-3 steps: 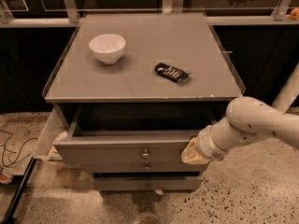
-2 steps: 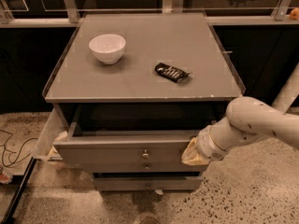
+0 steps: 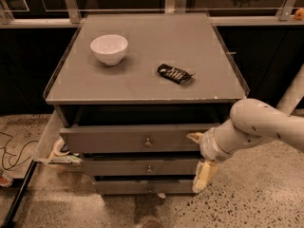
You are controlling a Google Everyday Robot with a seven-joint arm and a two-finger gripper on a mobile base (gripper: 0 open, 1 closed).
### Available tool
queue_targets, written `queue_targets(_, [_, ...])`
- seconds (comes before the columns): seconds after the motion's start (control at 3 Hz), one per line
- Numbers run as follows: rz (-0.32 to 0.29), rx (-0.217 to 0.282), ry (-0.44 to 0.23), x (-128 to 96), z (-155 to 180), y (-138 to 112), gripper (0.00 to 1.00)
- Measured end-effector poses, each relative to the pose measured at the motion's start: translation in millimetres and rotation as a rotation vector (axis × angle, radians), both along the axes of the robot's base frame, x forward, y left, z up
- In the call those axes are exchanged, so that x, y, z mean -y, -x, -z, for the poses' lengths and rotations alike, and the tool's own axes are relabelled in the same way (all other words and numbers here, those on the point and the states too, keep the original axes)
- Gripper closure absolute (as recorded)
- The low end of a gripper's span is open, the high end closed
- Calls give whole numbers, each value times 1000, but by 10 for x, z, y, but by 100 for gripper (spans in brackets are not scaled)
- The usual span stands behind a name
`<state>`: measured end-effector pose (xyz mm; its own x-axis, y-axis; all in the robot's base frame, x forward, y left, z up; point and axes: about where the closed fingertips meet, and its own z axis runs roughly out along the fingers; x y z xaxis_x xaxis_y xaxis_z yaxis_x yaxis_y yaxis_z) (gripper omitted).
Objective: Close top drawer
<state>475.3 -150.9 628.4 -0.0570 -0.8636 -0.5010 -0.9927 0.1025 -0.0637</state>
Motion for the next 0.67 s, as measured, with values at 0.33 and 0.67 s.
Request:
queue_targets(0.33, [0,0,0,-1,-1,-2,0])
queue_targets(0.67, [-13,52,26,-114,-159,-367,0])
